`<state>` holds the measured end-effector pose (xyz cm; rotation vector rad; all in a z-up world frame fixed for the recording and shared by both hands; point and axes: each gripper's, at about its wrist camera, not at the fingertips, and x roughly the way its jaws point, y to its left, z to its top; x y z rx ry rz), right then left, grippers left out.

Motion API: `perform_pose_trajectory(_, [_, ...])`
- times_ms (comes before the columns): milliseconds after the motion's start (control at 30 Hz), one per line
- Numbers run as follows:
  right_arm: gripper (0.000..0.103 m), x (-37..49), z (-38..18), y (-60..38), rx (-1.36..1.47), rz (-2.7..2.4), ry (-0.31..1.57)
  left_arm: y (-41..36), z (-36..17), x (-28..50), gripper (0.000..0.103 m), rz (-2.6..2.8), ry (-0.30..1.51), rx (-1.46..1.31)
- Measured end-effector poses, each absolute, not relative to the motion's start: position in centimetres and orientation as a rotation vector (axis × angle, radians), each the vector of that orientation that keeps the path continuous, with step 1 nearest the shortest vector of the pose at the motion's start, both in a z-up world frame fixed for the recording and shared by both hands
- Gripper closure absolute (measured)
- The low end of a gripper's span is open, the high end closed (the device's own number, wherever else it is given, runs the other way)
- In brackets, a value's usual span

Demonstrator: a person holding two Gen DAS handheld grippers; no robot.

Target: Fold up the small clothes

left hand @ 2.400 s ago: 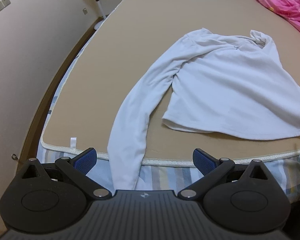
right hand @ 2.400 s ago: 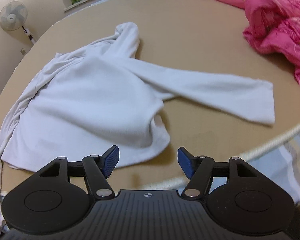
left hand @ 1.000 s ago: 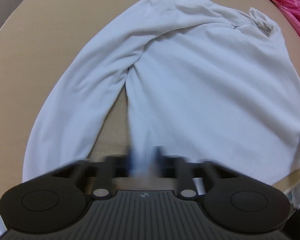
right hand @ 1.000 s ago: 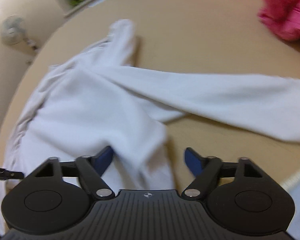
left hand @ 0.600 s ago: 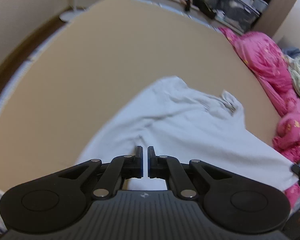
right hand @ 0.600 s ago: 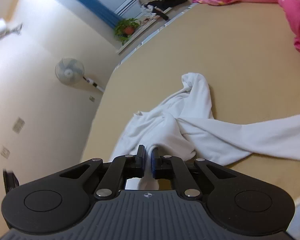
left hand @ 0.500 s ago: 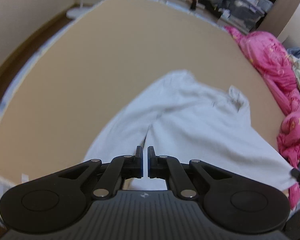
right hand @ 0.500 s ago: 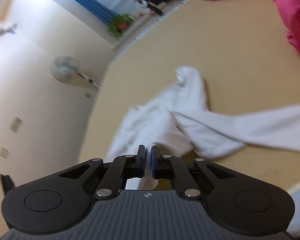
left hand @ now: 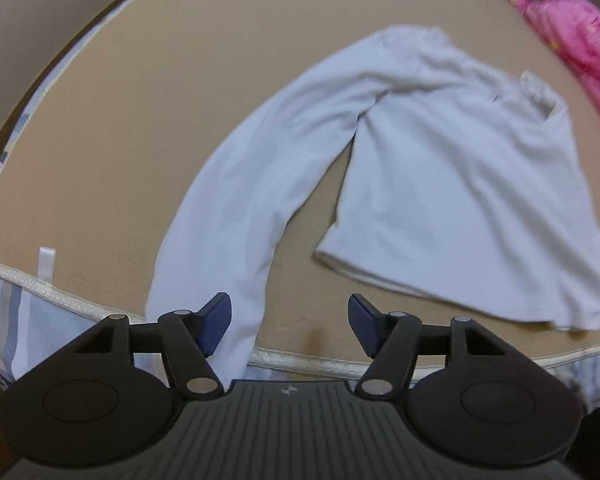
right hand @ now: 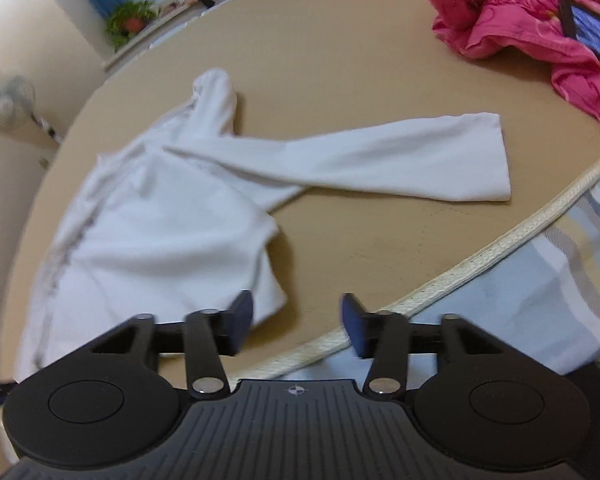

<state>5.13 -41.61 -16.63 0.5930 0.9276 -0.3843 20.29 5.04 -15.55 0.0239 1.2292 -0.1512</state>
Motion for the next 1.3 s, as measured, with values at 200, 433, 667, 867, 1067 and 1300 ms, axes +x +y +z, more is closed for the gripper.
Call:
perform_pose_trajectory(200, [0.042, 8.3, -20.0, -38.5, 0.275, -0.405, 1.025, 4.5, -17.3, 20.3, 0.033, -0.135, 1.27, 0.054])
perform_pose_trajectory(433, [0.04, 11.1, -17.0, -40.6, 0.412, -0.34, 0.908, 4.1, -18.0, 20.5, 0.031, -0.141, 1.286, 0.046])
perform_pose_trajectory(667, [0.04, 13.8, -19.5, -44.4, 0.681, -0.36, 0.947, 3.5, -17.9, 20.5, 0.03, -0.152, 1.299, 0.011])
perform_pose_trajectory(867, [0.04, 13.1, -20.1, -45.6, 0.918, -0.381, 0.875, 3.1, -17.9, 21.0, 0.028, -0.143, 1.284, 0.037])
perform_pose_trajectory(1067, [0.04, 14.7, -19.2, -45.4, 0.856, -0.381, 0.877, 1.7, -18.5, 21.8, 0.027, -0.169, 1.268, 0.11])
perform_pose_trajectory(1300, [0.04, 16.8, -19.1, -46.5, 0.859, -0.409, 0.861, -1.1, -19.0, 24.2, 0.026, -0.208, 1.19, 0.281])
